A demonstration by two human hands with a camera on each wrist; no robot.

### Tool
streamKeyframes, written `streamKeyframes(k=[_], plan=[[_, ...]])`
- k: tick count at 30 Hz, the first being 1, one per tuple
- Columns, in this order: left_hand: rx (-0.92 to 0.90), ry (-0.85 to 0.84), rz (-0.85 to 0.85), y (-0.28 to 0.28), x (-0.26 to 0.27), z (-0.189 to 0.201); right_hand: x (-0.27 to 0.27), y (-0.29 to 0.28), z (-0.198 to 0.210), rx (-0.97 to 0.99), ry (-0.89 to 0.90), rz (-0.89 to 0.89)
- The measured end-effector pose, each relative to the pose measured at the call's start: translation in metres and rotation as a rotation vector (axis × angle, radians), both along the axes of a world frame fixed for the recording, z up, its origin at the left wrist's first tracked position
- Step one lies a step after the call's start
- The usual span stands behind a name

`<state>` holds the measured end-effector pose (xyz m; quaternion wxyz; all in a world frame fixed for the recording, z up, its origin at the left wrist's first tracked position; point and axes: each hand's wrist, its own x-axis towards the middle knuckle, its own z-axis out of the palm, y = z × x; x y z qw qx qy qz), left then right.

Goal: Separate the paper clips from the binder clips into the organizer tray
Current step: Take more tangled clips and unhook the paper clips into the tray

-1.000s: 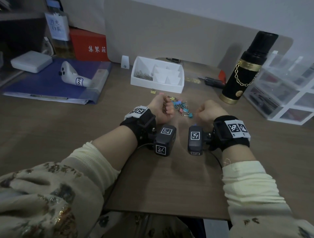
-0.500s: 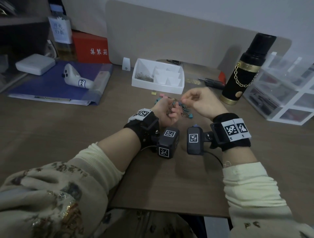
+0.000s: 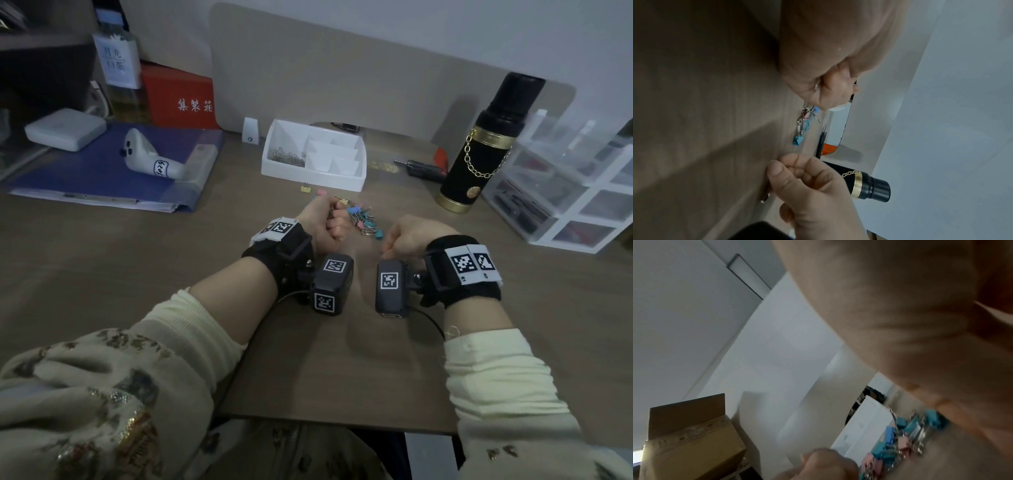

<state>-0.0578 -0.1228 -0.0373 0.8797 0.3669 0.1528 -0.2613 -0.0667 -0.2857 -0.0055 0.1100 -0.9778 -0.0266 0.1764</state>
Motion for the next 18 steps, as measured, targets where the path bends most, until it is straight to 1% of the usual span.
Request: streamKeyframes(k=[9,13,15,18], plan=[[-0.041,-0.003,0.151,0.013,0.009,0.001,0.027,0.012,-0.005,0.108,-0.28,-0.107],[-0.047,-0.032,0.231,0.016,0.013,0.0,0.039,0.017,-0.001,0.141,-0.489,-0.148],[-0.045,-0.035,0.272,0.017,0.014,-0.001,0.045,0.022,-0.001,0.185,-0.471,-0.14],[-0.054,-0.034,0.315,0.019,0.016,-0.002,0.049,0.031,-0.008,0.232,-0.269,-0.102]])
